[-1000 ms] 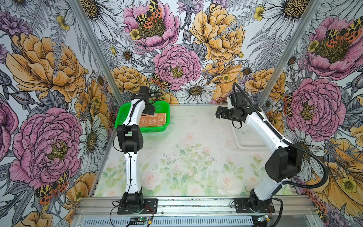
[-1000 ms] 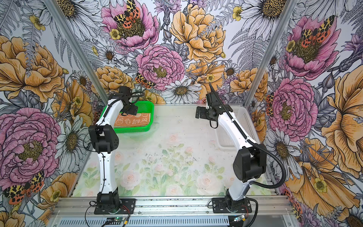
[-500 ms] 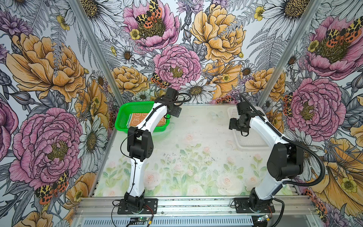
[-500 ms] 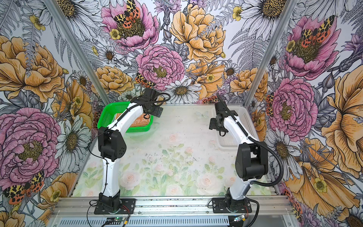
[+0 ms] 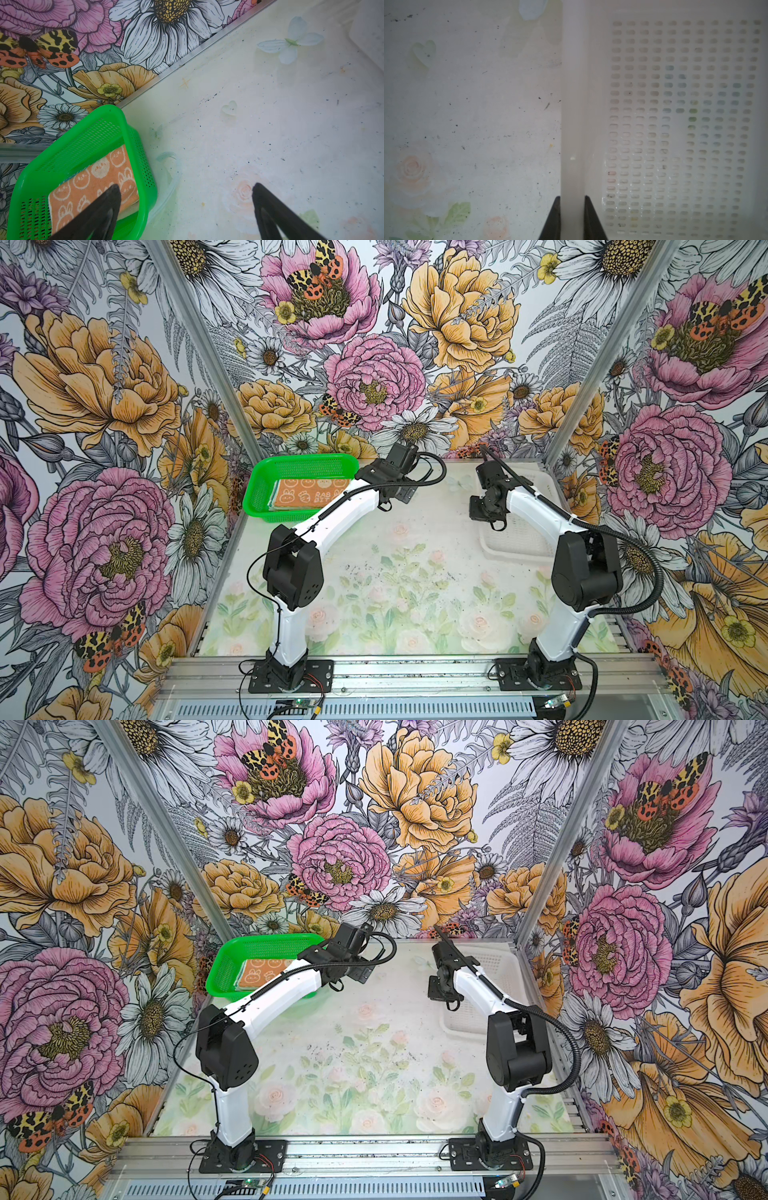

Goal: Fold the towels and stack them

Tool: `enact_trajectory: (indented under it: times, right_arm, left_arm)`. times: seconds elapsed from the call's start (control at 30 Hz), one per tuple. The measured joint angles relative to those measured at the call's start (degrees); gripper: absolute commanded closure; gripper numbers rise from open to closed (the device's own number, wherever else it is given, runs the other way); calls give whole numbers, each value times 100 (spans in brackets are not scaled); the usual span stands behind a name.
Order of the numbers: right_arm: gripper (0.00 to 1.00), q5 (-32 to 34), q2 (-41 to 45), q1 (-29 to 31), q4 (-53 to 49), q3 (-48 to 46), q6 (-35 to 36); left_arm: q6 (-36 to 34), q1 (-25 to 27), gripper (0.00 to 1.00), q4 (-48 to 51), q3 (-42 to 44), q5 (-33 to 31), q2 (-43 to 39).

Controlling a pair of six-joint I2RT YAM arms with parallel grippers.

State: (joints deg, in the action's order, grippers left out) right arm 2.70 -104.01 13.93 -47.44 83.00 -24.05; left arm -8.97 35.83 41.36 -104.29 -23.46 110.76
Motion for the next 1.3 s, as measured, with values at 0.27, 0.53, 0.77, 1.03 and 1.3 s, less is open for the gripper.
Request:
enact_trajectory:
  times: [0.27,0.53,0.77,1.03,1.3]
  right_arm:
    - [100,-269,-525,1032,63,994,-890]
    - [90,-472,-1467,1729,236,2188,-1624]
    - [32,-765,-1965,1912,402,2627,-1847]
    - [1,-951,-1617,1766,452,2669,-1510]
    - [1,13,907,197,737,1185,-892]
  left_arm:
    - [170,-2,1,-737,1373,-321,-1300]
    - [463,-282,1,-1268,2730,-415,-2406]
    - [730,-632,1,-1515,3471,-262,-3049]
    - [734,-1126,1,-2339,4242,-85,-3864]
    - [876,-2557,1,-3941,5877,-33,-4542]
